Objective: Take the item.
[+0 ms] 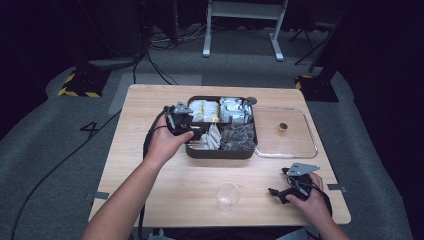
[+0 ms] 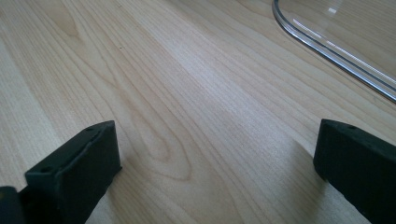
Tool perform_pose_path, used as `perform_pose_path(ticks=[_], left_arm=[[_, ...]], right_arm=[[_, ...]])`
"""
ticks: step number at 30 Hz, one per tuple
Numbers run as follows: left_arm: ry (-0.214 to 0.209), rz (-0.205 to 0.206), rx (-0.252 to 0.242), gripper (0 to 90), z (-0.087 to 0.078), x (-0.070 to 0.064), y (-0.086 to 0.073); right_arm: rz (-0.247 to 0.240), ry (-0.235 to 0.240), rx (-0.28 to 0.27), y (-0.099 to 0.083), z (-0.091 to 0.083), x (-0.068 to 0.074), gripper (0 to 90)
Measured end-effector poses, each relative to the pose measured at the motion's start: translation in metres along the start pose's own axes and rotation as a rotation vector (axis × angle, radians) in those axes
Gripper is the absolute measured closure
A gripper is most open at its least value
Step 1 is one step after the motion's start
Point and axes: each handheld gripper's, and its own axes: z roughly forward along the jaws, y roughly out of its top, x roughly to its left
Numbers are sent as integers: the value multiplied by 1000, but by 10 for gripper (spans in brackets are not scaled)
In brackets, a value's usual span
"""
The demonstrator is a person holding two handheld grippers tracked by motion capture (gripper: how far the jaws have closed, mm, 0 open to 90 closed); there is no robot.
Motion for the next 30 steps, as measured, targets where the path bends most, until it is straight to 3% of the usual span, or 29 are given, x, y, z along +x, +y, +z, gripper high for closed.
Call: perform_pose_path(ticks=[11,19,24,30], left_arm=[[44,-16,-15,329,33,13,23],[73,-54,-22,337,60,28,37],[85,-89,-55,402,75,36,39],[71,-101,6,437,100,41,39]], right_arm=[[-1,0,0,0,0,0,5],[0,0,1,0,0,0,5],[-1,0,1,0,0,0,5],[1,0,1,0,0,0,5]])
